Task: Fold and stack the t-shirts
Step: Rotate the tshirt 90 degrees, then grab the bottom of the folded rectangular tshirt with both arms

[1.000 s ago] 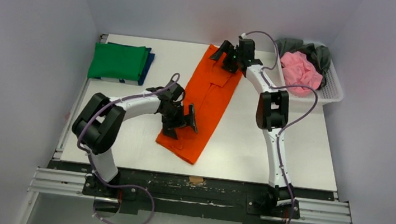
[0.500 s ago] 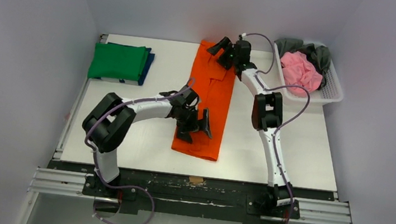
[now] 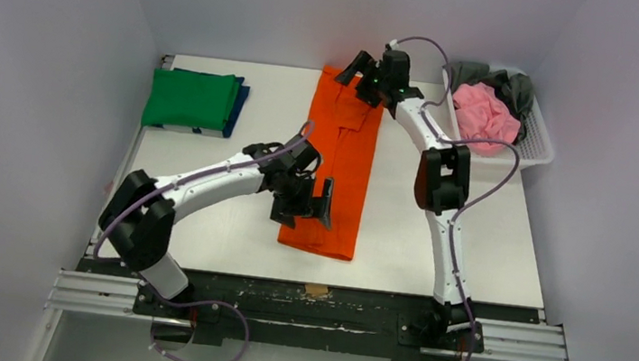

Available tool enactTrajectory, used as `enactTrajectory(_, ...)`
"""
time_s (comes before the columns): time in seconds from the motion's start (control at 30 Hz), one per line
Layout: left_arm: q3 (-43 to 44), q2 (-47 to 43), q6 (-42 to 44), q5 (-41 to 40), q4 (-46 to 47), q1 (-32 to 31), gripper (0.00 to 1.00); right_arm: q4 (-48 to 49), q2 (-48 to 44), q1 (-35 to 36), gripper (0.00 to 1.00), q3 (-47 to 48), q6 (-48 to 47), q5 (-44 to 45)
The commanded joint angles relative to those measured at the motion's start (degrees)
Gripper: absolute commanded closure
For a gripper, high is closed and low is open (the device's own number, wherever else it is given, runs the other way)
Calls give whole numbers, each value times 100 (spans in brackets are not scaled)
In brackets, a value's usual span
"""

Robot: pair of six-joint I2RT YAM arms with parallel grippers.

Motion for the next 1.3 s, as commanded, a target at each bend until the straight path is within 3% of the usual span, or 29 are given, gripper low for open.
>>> enactTrajectory(0.0,245,-769,475,-665,-586,216,0,-299,-2120,133,2,-1332,-845,242)
enactTrajectory(0.23,-931,-1116,628,113,216,1206,6,-335,-5335,347,6,-5796,-925,590)
enactTrajectory(0.47,-1157,-800,831,114,368,1237,18,-832,-6850,1011,10,-8498,-479,561)
enactTrajectory(0.7,-1481,-513,838,-16,604,1231,32,-528,-7437,1647,18,-9757,413,317)
enactTrajectory(1.07,-1694,-124,807,102,1076,1216,54,-848,-7583,2123,33,-10326,640,241)
enactTrajectory(1.27,-1757,-8,879,226,1210,1189,78,-461,-7445,2233,38,-10623,833,116)
